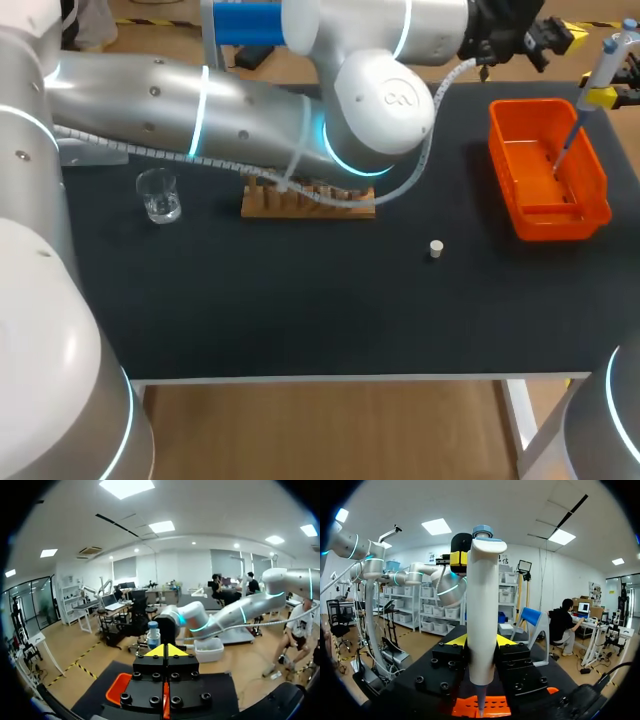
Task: Invert the test tube, pick up the pipette, mount the tip to pipette, aspirate from beaker and dispense into the tube, eject the tip, return the pipette, and cap with the stopper.
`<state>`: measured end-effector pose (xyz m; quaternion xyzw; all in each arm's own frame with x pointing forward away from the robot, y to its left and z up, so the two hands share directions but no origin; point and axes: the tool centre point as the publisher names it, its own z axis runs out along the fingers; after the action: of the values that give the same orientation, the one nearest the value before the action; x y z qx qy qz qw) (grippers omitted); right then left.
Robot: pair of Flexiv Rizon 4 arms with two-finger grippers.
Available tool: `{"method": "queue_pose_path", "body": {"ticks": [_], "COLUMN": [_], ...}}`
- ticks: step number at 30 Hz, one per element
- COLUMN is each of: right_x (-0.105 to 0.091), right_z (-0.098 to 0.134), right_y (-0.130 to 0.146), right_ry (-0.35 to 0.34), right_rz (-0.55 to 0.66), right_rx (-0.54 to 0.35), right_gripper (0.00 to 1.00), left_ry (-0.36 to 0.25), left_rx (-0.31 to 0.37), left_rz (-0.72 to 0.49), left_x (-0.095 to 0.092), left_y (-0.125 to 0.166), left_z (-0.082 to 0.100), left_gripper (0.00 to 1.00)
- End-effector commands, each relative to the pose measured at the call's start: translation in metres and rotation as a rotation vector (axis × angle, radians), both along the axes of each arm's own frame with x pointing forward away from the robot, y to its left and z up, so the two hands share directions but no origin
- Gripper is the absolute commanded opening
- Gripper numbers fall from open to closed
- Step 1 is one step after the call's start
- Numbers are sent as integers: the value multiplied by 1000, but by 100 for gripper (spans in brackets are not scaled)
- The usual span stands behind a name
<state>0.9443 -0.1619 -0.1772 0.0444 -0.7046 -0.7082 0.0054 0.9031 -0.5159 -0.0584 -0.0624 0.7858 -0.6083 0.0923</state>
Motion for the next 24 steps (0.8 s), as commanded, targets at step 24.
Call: {"method": "queue_pose_path", "body": {"ticks": [24], "right_x": [2], "right_z": [0], "right_y": [-1], "right_ry": [0], "right_rz": [5], "right_rx": [-1], "right_gripper": [0], "left_ry": [-27], "left_rx": [-135], "left_rz": [-36], "left_x": [18], "left_y": [-32], "left_z": [-6], "left_gripper": [0]}}
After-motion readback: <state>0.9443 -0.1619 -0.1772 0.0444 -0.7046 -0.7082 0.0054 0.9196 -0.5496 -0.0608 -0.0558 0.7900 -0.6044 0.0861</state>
